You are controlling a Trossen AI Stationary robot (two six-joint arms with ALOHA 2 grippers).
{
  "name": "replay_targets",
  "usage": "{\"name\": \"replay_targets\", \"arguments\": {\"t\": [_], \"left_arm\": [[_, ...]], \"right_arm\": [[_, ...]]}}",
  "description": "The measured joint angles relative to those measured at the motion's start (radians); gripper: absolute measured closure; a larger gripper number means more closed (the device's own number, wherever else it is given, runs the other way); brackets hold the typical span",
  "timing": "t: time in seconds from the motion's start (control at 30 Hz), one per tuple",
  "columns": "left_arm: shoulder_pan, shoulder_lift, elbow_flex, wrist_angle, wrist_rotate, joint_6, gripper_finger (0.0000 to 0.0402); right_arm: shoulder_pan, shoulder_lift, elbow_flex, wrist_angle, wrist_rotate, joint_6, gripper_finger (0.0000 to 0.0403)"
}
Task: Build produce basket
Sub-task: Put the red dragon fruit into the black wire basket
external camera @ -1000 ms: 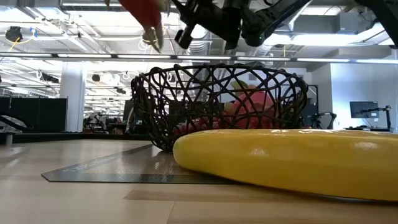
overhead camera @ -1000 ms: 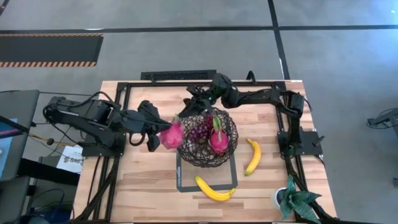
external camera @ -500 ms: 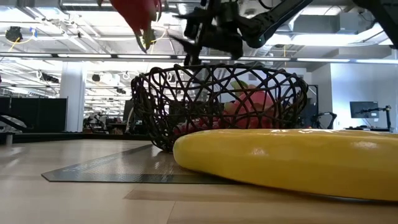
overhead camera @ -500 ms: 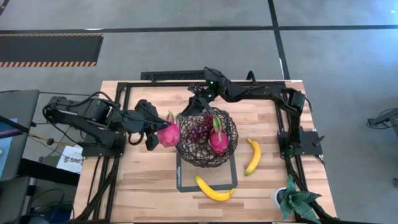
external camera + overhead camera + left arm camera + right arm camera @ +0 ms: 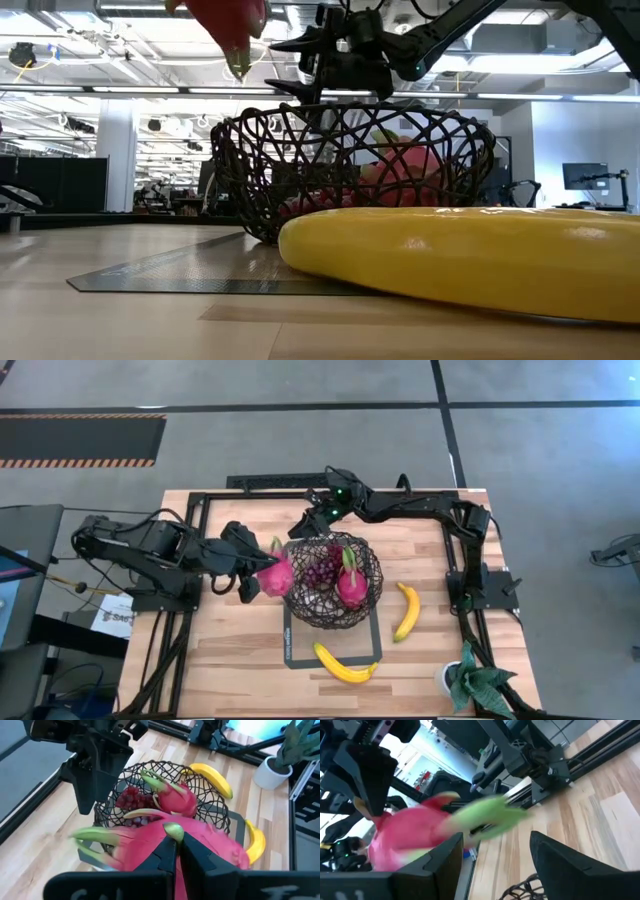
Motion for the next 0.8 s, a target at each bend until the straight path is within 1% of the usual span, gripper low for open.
{"name": "replay_targets", "arguments": {"t": [0.13, 0.27, 0.4, 0.57, 0.7, 0.8], "left_arm": [[0.000, 0.025, 0.000, 0.003, 0.021, 0.001, 0.0401], [0.000, 0.040, 0.000, 0.006, 0.027, 0.002, 0.0401], [0.001, 0.041, 0.000, 0.008, 0.026, 0.008, 0.0401], [0.002, 0.044, 0.000, 0.012, 0.018, 0.007, 0.0401], [0.002, 0.044, 0.000, 0.017, 0.018, 0.006, 0.0401], [0.002, 0.044, 0.000, 0.018, 0.018, -0.001, 0.0401]], "right_arm": [[0.000, 0.000, 0.000, 0.014, 0.010, 0.015, 0.0153], [0.006, 0.000, 0.000, 0.091, 0.010, 0.071, 0.0153], [0.039, -0.001, 0.000, 0.159, 0.007, 0.112, 0.0153], [0.088, -0.001, 0.000, 0.155, 0.009, 0.103, 0.0153], [0.113, -0.001, 0.000, 0.093, 0.009, 0.061, 0.0153], [0.105, -0.001, 0.000, -0.045, 0.017, -0.003, 0.0153]]}}
